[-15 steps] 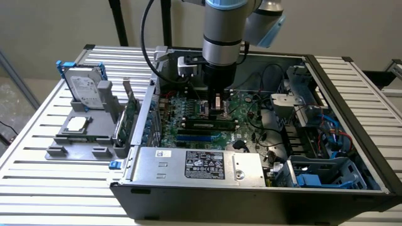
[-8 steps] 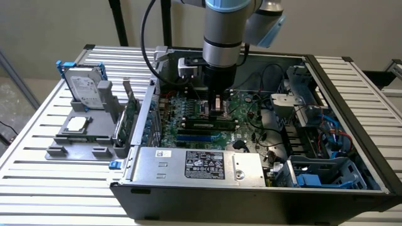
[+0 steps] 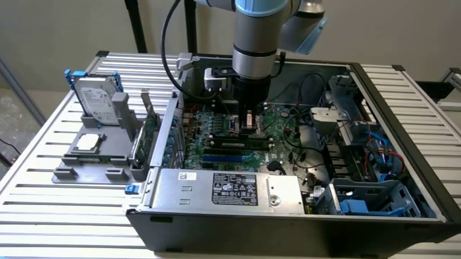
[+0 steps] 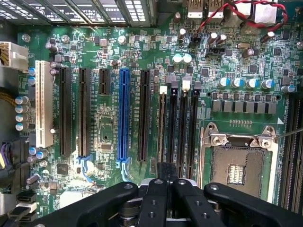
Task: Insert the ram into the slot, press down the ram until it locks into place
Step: 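Press down the ram until it locks into place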
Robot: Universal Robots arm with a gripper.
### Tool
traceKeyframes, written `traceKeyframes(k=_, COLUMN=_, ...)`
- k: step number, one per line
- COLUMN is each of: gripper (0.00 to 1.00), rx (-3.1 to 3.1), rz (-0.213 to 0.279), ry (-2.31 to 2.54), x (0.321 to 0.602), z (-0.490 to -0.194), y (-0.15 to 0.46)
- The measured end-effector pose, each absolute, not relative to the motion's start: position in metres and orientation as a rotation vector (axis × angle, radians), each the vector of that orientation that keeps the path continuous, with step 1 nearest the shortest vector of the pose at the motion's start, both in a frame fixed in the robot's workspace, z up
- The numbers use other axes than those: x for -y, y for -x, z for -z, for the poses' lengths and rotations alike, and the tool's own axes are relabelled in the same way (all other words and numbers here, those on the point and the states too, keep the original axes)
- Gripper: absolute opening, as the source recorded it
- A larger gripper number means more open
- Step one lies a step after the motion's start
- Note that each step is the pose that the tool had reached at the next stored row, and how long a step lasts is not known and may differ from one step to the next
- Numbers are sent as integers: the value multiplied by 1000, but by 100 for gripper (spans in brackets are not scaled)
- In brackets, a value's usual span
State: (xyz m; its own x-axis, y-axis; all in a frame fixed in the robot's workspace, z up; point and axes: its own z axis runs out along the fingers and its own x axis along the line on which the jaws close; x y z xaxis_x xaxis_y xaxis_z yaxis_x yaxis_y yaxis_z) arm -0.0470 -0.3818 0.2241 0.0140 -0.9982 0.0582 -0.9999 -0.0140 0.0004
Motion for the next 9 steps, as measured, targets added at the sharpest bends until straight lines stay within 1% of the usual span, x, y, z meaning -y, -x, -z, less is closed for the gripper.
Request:
traceKeyframes(k=3, gripper=11, rx=2181, rz=-60, ry=-2205, x=382, z=-229, y=47)
traceKeyframes(k=9, gripper=11, rx=2182, rz=-56, ry=-2197, x=382, z=-252, y=47)
